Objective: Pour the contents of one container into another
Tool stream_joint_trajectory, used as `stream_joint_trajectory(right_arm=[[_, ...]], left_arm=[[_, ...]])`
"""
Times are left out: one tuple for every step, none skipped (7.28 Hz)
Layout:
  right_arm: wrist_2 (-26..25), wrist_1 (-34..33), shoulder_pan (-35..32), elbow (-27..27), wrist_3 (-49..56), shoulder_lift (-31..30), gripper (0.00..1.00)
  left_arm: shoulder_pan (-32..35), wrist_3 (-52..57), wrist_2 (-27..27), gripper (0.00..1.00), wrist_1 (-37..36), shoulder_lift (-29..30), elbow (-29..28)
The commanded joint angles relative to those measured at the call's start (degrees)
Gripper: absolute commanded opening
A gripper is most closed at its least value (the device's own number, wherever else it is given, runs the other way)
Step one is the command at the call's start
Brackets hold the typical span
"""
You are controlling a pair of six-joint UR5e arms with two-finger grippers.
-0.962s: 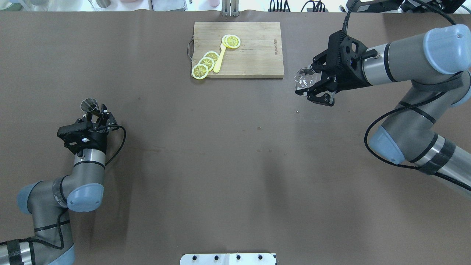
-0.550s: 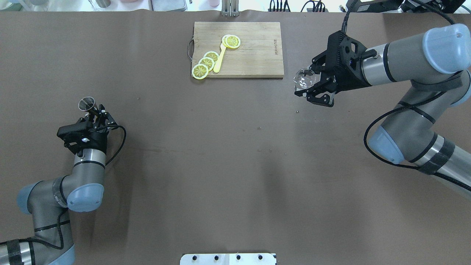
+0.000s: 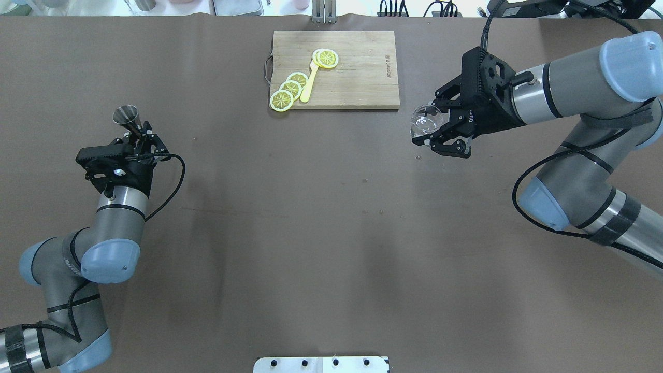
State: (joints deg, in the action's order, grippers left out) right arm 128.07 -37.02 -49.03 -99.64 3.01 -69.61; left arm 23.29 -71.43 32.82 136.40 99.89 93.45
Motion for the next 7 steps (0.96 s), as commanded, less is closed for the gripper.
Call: stream_joint_trajectory(right_arm=[[0.07,0.02,-0.01,0.06,0.06,0.00,0.00],[0.07,0.02,-0.01,0.06,0.06,0.00,0.00],[0.07,0.02,-0.01,0.06,0.06,0.00,0.00],[0.07,0.02,-0.01,0.23,0.06,0.00,0.00],[0.07,0.02,-0.01,0.24,0.06,0.00,0.00],[0.07,0.02,-0.01,0.24,0.06,0.00,0.00],[0.07,0.02,-0.01,0.24,0.06,0.00,0.00]], left_arm=[[1.23,17.72,8.34,0.00,8.92,4.24,0.41],[2.10,24.08,12.57,0.00,13.49,7.31,-0.37],[2.11,28.67,12.97,0.00,13.89,11.17,-1.94],[2.29,34.63,18.45,0.00,15.02,15.30,-3.35],[2.29,36.87,21.99,0.00,16.08,20.04,-5.89],[2.29,38.11,27.59,0.00,16.26,21.83,-6.79],[2.38,42.30,31.47,0.00,18.18,23.06,-6.36]])
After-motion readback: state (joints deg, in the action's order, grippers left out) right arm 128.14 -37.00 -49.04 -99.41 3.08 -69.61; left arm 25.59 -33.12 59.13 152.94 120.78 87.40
